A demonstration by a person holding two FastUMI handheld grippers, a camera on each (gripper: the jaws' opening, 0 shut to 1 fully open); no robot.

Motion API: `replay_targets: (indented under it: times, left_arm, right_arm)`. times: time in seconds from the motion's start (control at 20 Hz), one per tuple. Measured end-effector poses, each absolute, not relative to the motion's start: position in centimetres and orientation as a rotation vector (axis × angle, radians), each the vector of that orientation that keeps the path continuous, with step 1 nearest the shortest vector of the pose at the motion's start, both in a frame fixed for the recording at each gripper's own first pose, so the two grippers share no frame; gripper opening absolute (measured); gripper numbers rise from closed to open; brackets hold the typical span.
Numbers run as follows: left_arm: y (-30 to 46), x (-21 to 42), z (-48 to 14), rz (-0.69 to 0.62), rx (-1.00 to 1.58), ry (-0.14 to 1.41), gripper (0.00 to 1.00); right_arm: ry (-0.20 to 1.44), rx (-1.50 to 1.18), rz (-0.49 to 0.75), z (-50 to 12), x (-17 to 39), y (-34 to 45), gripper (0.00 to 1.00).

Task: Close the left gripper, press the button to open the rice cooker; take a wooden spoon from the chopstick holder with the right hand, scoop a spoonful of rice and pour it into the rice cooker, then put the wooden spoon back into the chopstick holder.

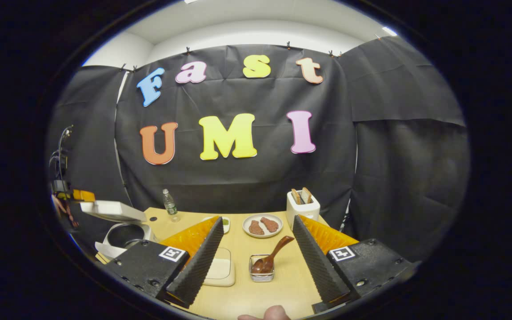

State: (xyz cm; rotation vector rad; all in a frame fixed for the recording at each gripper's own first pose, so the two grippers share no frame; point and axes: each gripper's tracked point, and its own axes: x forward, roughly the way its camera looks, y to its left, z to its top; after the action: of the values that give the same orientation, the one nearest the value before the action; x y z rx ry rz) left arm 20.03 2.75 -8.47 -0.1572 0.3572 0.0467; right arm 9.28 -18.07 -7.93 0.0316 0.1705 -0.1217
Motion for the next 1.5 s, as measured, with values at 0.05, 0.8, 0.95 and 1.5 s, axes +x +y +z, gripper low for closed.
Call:
replay_targets:
  times: [0.05,0.8,0.95,1.5]
  left_arm:
    - [2.7,20.3,-7.4,0.046,-0.165,0.325,0.13]
    - [0.1,12.7,-1.0,0.051,-0.058,0.123,0.94]
    - [-1.3,11.1,-1.4,0.051,-0.054,0.119,0.94]
    - [-5.4,7.9,-3.3,0.076,-0.025,0.168,0.94]
  right_arm:
    - [0.172,0.031,-0.115,-7.9,9.2,-17.9,1.00]
    - [0.246,0.063,-0.123,-11.1,8.2,-20.7,1.00]
    - [0.266,0.077,-0.126,-12.4,8.5,-21.6,1.00]
    - [0.416,0.200,-0.037,-22.6,15.8,-23.9,1.00]
